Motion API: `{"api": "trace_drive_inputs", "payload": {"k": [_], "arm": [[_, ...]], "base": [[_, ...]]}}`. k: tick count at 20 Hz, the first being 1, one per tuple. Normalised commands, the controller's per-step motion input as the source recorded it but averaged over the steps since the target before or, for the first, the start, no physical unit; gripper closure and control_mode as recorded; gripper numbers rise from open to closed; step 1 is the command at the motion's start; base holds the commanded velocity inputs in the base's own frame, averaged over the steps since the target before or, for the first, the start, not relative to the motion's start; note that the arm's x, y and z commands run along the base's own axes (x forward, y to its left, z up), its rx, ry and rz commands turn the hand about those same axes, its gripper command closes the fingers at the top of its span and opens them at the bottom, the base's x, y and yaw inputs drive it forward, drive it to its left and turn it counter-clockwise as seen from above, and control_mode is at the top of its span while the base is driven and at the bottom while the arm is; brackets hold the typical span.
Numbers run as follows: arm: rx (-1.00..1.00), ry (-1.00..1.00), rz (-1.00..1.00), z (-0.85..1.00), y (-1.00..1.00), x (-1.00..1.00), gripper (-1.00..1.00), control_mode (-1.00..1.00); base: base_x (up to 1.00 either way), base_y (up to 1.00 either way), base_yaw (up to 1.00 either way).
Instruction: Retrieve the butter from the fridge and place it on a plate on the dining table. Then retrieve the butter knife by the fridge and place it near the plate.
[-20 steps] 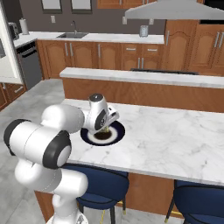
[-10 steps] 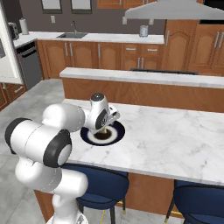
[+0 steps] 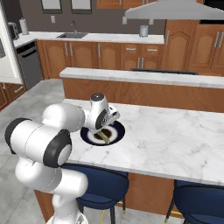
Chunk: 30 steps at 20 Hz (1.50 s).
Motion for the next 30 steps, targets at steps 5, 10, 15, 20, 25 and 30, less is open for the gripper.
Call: {"api": "trace_drive_inputs", "payload": {"k": [5, 10, 15, 20, 25, 30], "arm": [[0.0, 0.06, -0.01, 0.07, 0.0, 0.0, -1.0, -1.0], [0.0, 0.16, -0.1, 0.41, 0.0, 0.0, -1.0, -1.0], [0.04, 0.21, -0.24, 0.6, 0.0, -0.18, -1.0, -1.0], [0.06, 0.21, -0.36, 0.6, 0.11, -0.46, -1.0, -1.0], [0.15, 0.16, -0.29, 0.69, 0.02, -0.64, -1.0, -1.0], [0.05, -0.03, -0.06, 0.29, 0.45, -0.89, -1.0, -1.0]], "base": [[0.0, 0.0, 0.0], [0.0, 0.0, 0.0], [0.0, 0.0, 0.0], [0.0, 0.0, 0.0], [0.0, 0.0, 0.0], [0.0, 0.0, 0.0]]}}
